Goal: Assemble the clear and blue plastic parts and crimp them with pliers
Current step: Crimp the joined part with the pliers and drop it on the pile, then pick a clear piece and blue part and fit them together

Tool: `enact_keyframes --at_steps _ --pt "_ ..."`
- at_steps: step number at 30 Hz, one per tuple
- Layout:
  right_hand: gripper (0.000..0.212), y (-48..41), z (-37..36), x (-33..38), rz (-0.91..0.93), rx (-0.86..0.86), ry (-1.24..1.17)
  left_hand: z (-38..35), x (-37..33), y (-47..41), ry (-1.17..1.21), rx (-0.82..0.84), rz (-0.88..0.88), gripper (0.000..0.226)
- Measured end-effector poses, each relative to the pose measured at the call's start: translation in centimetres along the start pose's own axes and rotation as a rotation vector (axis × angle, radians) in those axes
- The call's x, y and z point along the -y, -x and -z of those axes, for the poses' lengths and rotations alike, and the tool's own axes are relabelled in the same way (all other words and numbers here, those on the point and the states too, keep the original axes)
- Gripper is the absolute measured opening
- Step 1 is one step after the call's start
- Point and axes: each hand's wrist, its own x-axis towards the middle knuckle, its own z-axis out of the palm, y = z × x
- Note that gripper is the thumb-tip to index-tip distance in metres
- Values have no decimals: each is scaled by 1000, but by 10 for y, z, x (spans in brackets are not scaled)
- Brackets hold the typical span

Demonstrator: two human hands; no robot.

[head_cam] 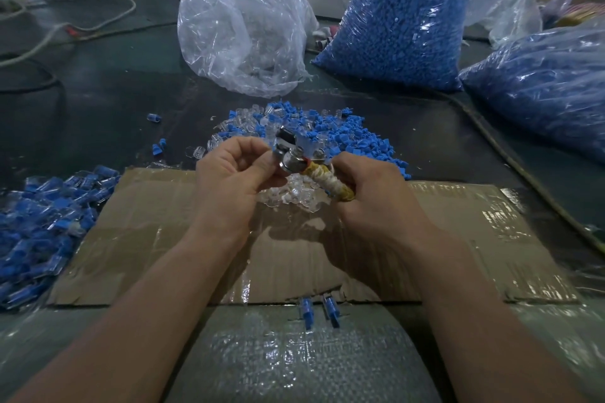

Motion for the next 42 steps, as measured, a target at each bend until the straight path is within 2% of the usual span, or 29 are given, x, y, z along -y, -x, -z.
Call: enact_keyframes --at_steps 2,5,11,13,17,20,28,31,33,34,36,37,39,42 --pt "19 0 -2 -1 -3 9 6 0 0 0 -20 -3 17 6" --pt "31 -1 -2 -6 -9 6 -12 0 0 -1 -58 -26 29 12" --pt "40 0 10 -16 -129 -207 -77 2 -10 -3 -7 -109 118 13" --pt "42 -1 14 -21 -188 -263 -65 3 -16 0 -48 9 164 6" --pt "42 -4 18 -35 -281 -274 73 4 -23 11 -222 481 318 11" --pt "50 -4 18 -42 -358 -219 154 -1 -22 17 -351 793 360 12" --pt "61 -5 17 -49 -478 -100 149 1 -13 17 -378 1026 420 11" --pt "63 -6 17 -52 -518 -64 137 -1 -15 17 -388 969 377 13" --pt "66 -6 16 -54 -525 -43 138 -4 -17 16 -390 735 313 11" --pt "67 -6 15 -54 -530 -32 136 -5 -15 15 -436 584 225 6" --pt "68 -5 14 -54 -544 -3 144 -6 -8 14 -727 331 -36 13" --pt "69 -6 14 -54 -550 15 157 -6 -4 13 -893 272 -141 18" --pt "71 -7 14 -54 -554 44 190 -6 2 12 -1087 277 -258 31" --pt "75 -8 14 -52 -553 68 209 -6 10 9 -1219 386 -300 42"
